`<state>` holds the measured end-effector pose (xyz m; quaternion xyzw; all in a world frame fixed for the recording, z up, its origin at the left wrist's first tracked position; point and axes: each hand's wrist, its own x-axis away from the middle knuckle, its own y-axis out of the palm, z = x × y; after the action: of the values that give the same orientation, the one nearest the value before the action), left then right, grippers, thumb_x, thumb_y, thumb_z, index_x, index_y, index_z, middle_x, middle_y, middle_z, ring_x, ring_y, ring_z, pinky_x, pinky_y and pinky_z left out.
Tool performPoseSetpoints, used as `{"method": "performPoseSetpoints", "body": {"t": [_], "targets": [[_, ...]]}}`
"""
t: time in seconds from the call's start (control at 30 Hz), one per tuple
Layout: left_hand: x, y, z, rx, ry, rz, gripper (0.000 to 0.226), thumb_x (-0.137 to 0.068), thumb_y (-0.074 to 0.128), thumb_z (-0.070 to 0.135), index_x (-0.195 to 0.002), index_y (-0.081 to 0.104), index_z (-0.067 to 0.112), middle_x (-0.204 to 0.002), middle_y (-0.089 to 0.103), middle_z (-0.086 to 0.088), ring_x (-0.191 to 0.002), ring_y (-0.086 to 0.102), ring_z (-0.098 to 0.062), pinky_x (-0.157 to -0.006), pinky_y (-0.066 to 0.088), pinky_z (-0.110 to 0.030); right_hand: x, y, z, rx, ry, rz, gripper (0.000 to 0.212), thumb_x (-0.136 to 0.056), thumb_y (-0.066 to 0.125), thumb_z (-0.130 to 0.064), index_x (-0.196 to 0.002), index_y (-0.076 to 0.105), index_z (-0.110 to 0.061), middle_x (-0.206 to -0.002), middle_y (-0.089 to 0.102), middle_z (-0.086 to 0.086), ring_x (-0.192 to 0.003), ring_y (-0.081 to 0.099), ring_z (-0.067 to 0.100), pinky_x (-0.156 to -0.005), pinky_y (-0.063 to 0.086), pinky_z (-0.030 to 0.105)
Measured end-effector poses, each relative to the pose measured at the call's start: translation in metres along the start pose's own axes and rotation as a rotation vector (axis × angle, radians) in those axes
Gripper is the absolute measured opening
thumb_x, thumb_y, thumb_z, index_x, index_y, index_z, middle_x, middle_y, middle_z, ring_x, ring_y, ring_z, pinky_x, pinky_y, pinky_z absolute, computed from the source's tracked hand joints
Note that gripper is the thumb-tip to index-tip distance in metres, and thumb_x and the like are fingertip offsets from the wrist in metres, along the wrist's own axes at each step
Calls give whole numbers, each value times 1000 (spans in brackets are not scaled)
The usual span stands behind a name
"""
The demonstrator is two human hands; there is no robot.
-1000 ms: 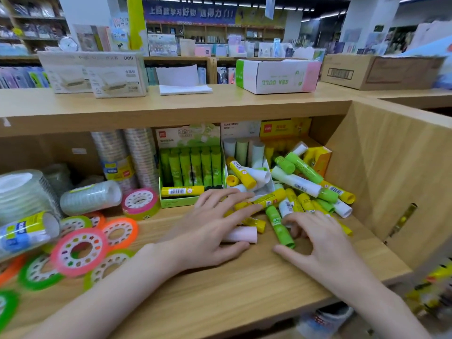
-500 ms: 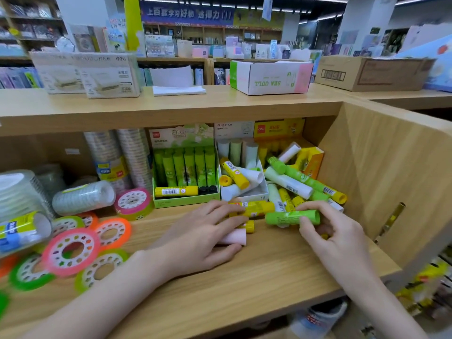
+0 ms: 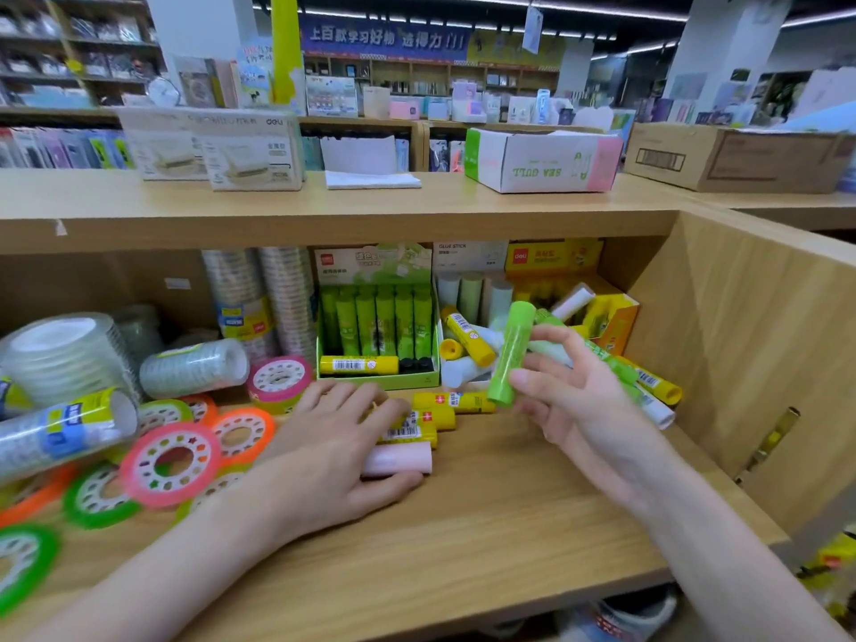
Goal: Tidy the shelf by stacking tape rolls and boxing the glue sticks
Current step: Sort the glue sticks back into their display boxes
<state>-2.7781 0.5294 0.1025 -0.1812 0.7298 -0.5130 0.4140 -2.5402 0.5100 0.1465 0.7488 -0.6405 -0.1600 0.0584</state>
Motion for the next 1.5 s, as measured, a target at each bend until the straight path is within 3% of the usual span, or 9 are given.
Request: {"method": "performPoseSetpoints", "body": {"t": [0.17, 0.27, 0.4, 0.67, 0.8, 0.87, 1.2, 1.3, 1.5], "targets": [[13, -1, -17, -123, -112, 5, 64, -83, 30, 70, -100, 63, 18, -90, 60, 1, -87, 57, -25, -91, 31, -39, -39, 27, -9, 562, -322, -2, 64, -76, 70, 1, -118, 38, -37, -85, 63, 10, -73, 66, 19, -67, 55, 24], [8, 0, -15, -145, -164, -2, 72, -78, 36, 68, -112, 62, 10, -107, 62, -7, -100, 57, -29, -94, 30, -42, -64, 41, 5, 964, -532, -25, 51, -77, 72, -9, -112, 42, -28, -74, 59, -4, -67, 59, 9, -65, 49, 22], [-10, 4, -4, -117, -146, -21, 78, -77, 35, 68, -125, 56, 11, -126, 57, -13, -116, 54, -31, -99, 27, -45, -81, 45, 28, 1273, -552, -61, 52, -90, 57, -18, -136, 36, -26, -85, 45, -13, -86, 43, 13, -73, 31, 24], [-25, 19, -17, -60, -136, -100, 65, -82, 30, 70, -130, 52, 31, -130, 55, -11, -114, 55, -34, -92, 44, -47, -81, 49, 34, 1425, -628, 59, 39, -80, 67, -9, -115, 53, -14, -69, 24, -22, -78, 44, 23, -69, 36, 34], [-23, 21, -19, -85, -84, -80, 56, -84, 28, 67, -126, 54, 39, -130, 55, -14, -112, 56, -37, -89, 45, -50, -91, 40, 45, 1510, -697, 109, 30, -79, 63, -14, -109, 61, -12, -83, 56, 3, -82, 52, 29, -70, 45, 38], [-23, 21, -18, -93, -77, -78, 54, -84, 27, 66, -123, 56, 41, -128, 57, -15, -110, 57, -38, -87, 47, -51, -94, 36, 48, 1484, -700, 153, 27, -83, 55, -14, -109, 62, -9, -94, 53, 12, -85, 50, 28, -71, 45, 37], [-25, 15, -13, -8, -144, -166, 57, -80, 25, 65, -125, 53, 43, -136, 48, -16, -119, 48, -41, -95, 35, -60, -92, 38, 42, 1508, -737, 276, 30, -79, 32, -17, -85, 62, -13, -89, 60, 1, -86, 49, 26, -73, 34, 35], [-24, 15, -15, -18, -123, -96, 50, -78, 36, 63, -114, 61, 40, -119, 59, -8, -103, 56, -34, -87, 43, -60, -93, 39, 44, 1475, -689, 274, 39, -76, 26, -17, -87, 64, -13, -90, 58, 5, -86, 50, 29, -74, 37, 39], [-23, 17, -20, 0, -99, -36, 48, -79, 38, 66, -115, 60, 42, -122, 54, -6, -105, 50, -31, -81, 46, -52, -81, 33, 43, 1436, -658, 261, 46, -75, 34, -7, -111, 62, -11, -108, 54, 10, -97, 49, 26, -81, 36, 39]]}}
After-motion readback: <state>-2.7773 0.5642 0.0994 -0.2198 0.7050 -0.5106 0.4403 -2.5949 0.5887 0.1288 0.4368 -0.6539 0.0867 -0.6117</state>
